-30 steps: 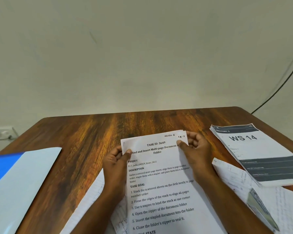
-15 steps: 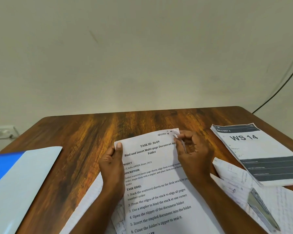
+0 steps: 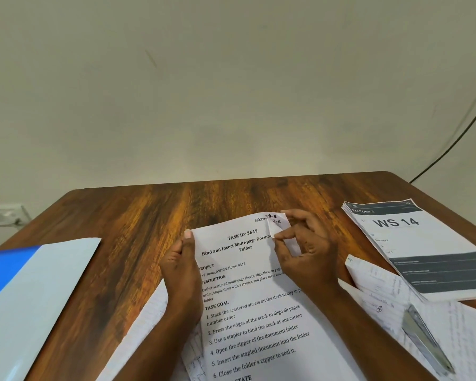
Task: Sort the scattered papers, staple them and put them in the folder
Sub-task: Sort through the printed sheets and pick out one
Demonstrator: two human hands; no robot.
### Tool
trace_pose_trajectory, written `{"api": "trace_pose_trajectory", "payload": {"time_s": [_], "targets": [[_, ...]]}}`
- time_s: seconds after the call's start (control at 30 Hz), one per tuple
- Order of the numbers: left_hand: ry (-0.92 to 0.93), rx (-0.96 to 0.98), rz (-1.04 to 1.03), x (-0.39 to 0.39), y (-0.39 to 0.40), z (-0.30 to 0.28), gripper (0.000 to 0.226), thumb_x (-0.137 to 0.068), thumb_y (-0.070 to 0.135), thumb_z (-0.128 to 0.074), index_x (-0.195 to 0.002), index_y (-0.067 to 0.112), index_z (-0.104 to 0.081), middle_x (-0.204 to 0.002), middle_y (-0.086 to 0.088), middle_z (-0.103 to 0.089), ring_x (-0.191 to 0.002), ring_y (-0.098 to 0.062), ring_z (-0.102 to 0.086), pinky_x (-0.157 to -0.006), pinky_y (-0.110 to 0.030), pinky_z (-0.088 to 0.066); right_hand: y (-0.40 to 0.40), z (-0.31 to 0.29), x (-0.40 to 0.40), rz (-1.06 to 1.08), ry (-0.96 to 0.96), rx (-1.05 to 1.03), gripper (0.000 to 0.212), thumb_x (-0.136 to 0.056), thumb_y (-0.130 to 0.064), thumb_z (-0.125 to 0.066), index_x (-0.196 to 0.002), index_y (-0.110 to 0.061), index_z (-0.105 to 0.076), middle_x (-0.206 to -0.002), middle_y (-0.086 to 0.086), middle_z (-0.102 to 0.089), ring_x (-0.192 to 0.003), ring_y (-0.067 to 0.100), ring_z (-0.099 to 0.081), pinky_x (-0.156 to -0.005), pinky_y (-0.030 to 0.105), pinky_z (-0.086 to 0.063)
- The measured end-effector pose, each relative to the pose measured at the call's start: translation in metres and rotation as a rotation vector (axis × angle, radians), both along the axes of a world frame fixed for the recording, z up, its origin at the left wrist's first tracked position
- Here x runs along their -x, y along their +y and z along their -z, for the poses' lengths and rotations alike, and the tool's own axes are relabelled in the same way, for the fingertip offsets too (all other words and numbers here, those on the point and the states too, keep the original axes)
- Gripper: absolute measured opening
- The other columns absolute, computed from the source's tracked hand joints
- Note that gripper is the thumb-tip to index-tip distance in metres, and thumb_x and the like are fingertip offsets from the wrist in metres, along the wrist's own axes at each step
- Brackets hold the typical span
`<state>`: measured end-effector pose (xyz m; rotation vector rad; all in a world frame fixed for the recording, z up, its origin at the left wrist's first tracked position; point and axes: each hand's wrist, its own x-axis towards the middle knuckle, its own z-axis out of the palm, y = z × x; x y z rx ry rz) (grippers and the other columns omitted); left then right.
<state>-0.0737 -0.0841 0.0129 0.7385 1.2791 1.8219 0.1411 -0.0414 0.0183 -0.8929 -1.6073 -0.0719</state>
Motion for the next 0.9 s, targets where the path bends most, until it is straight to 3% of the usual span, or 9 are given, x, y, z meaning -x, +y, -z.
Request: {"api": "trace_pose_trajectory", "payload": {"time_s": [0.2, 0.33, 0.53, 0.67, 0.77, 0.9], "targets": [[0.024, -0.005, 0.002, 0.000, -0.002, -0.001, 0.030, -0.106, 0.043, -0.053, -0.103, 0.025, -0.077, -0.100, -0.004, -0.082, -0.092, -0.035, -0.079, -0.084, -0.054, -0.061, -0.001, 0.000, 0.000, -0.001, 0.024, -0.015, 0.012, -0.082, -0.004, -0.083, -0.091, -0.005, -0.077, -0.098, 0.001, -0.078, -0.088, 0.012, -0.074, -0.072, 0.035, -0.062], [0.030, -0.012, 0.006, 0.000, -0.002, -0.001, 0.031, -0.106, 0.044, -0.053, -0.104, 0.025, -0.077, -0.100, -0.004, -0.082, -0.092, -0.034, -0.079, -0.080, -0.050, -0.062, -0.003, -0.005, -0.001, -0.007, 0.165, 0.079, 0.029, -0.087, -0.009, -0.083, -0.115, -0.006, -0.078, -0.110, 0.000, -0.078, -0.097, 0.008, -0.075, -0.081, 0.027, -0.063], [0.028, -0.014, 0.012, 0.000, -0.001, 0.000, 0.029, -0.106, 0.043, -0.053, -0.103, 0.026, -0.077, -0.099, -0.004, -0.082, -0.089, -0.032, -0.079, -0.075, -0.043, -0.062, -0.002, -0.010, -0.001, -0.045, 0.172, 0.049, 0.024, -0.086, -0.004, -0.083, -0.109, -0.005, -0.079, -0.103, 0.000, -0.079, -0.094, 0.007, -0.074, -0.081, 0.023, -0.061], [0.006, -0.029, 0.013, 0.003, 0.001, -0.001, 0.029, -0.107, 0.041, -0.055, -0.095, 0.030, -0.080, -0.097, -0.004, -0.082, -0.086, -0.027, -0.079, -0.072, -0.041, -0.062, -0.003, -0.017, 0.001, -0.146, 0.404, 0.242, 0.028, -0.086, -0.012, -0.083, -0.113, -0.016, -0.078, -0.101, -0.004, -0.080, -0.087, 0.006, -0.075, -0.075, 0.019, -0.059], [0.015, -0.037, 0.022, 0.004, 0.001, -0.001, 0.028, -0.107, 0.040, -0.055, -0.100, 0.027, -0.078, -0.098, -0.005, -0.082, -0.084, -0.026, -0.079, -0.069, -0.039, -0.063, 0.002, -0.019, -0.003, -0.210, 0.498, 0.356, 0.024, -0.083, -0.014, -0.085, -0.104, -0.024, -0.080, -0.093, -0.006, -0.080, -0.082, 0.013, -0.075, -0.076, 0.027, -0.062], [0.013, -0.052, 0.029, 0.004, 0.002, -0.001, 0.026, -0.106, 0.040, -0.056, -0.102, 0.026, -0.078, -0.097, -0.005, -0.082, -0.083, -0.026, -0.079, -0.069, -0.040, -0.063, 0.005, -0.022, -0.005, -0.271, 0.592, 0.372, 0.016, -0.078, -0.006, -0.088, -0.090, -0.013, -0.080, -0.088, 0.003, -0.080, -0.082, 0.024, -0.076, -0.080, 0.039, -0.062]]}}
